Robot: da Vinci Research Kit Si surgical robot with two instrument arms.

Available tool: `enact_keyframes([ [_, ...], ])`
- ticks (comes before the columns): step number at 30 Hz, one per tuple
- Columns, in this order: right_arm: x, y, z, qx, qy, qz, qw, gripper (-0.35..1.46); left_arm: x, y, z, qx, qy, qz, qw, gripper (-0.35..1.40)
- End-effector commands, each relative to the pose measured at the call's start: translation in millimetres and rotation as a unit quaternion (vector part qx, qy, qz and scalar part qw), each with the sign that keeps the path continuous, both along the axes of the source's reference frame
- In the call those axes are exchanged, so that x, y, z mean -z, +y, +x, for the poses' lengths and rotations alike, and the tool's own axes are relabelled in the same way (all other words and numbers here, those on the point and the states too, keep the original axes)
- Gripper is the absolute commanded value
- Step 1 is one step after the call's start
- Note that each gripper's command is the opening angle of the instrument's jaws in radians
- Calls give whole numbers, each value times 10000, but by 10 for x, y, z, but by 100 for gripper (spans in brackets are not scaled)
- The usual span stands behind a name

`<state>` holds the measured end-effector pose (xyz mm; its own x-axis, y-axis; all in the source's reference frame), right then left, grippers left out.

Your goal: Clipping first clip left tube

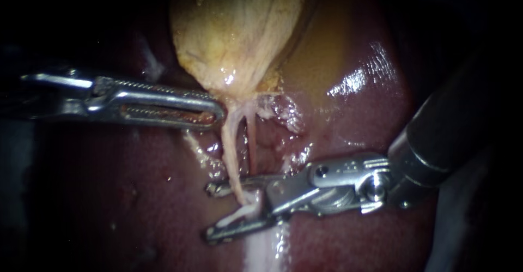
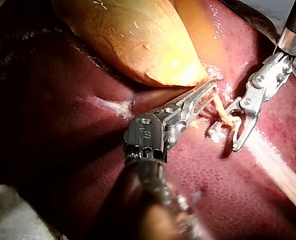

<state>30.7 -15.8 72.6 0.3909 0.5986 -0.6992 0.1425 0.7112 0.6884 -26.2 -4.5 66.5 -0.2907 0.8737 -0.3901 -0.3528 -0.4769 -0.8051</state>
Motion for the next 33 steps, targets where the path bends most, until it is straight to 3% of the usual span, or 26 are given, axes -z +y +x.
enact_keyframes([
  [1,0,4,-2,-13,-13,22,10000,31,0,0,0,1,1,0,10000,-35],
  [13,-5,9,-9,-119,-198,539,9983,-35,-1,0,-1,3,2,-1,10000,-35],
  [33,-8,12,-14,-168,-248,699,9971,-35,-3,0,0,-4,-1,-4,10000,-35],
])
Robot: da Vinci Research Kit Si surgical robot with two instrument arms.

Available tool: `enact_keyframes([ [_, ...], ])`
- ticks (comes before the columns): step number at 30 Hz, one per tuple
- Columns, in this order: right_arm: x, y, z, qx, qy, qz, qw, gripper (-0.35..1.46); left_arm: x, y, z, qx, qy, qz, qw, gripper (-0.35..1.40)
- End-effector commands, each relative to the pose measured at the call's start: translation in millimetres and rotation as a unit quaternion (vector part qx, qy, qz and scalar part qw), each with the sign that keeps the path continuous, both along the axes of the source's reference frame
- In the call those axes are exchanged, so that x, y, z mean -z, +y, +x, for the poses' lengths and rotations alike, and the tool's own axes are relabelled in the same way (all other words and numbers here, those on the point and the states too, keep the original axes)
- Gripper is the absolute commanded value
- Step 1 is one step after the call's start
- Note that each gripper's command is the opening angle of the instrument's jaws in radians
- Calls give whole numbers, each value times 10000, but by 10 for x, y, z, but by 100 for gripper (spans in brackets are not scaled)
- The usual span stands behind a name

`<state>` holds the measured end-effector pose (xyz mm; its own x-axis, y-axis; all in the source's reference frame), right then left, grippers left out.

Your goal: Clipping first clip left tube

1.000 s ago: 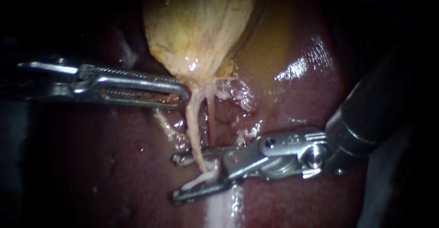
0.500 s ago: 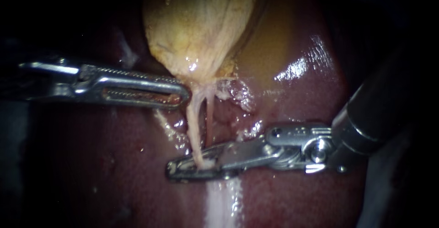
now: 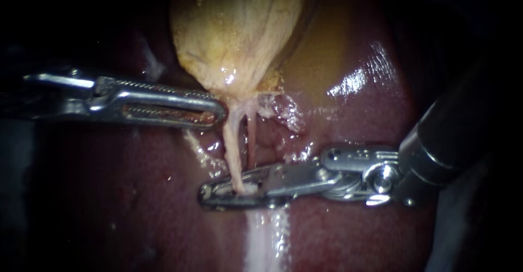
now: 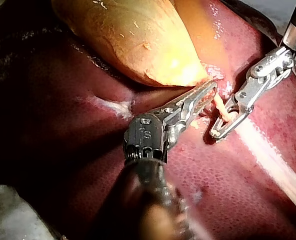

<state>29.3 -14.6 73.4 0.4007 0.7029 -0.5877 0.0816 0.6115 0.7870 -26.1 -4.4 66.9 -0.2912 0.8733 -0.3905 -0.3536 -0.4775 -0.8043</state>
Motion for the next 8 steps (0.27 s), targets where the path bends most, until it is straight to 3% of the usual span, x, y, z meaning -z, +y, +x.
enact_keyframes([
  [1,-1,0,0,7,6,-2,10000,-35,0,0,0,-3,-6,0,10000,-35],
  [8,-4,1,-1,-18,-52,95,9999,-35,-2,1,-1,-4,-7,0,10000,-35],
])
